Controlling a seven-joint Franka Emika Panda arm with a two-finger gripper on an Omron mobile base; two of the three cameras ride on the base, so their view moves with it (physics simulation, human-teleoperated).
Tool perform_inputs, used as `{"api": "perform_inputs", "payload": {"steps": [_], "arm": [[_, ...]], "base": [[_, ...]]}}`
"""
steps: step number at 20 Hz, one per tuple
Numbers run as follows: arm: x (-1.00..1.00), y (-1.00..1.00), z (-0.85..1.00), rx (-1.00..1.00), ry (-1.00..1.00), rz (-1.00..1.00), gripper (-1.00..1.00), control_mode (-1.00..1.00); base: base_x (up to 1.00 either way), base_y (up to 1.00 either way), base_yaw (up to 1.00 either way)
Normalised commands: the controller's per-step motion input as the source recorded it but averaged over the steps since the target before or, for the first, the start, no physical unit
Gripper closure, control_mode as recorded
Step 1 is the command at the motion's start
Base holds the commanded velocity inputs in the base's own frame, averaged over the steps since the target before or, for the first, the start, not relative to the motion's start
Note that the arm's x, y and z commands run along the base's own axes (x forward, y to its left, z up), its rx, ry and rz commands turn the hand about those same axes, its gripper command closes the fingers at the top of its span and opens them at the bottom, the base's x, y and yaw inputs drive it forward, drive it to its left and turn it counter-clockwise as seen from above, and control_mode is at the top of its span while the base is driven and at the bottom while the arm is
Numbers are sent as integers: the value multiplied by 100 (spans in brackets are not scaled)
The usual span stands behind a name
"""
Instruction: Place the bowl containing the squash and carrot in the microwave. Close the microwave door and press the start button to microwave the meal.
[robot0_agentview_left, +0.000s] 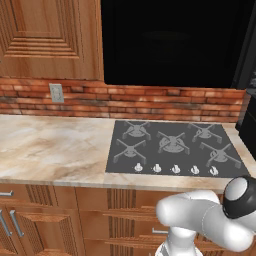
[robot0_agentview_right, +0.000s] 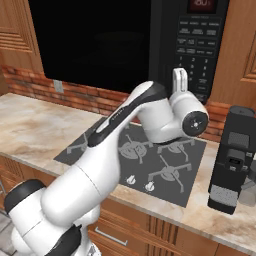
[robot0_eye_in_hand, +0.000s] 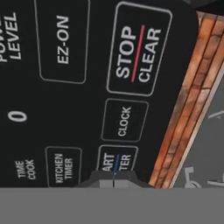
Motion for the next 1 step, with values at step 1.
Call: {"api": "perform_inputs", "payload": {"steps": [1], "arm": [[59,0,-19,0,0,-18,100,-100]], "base": [[0,0,0]]}}
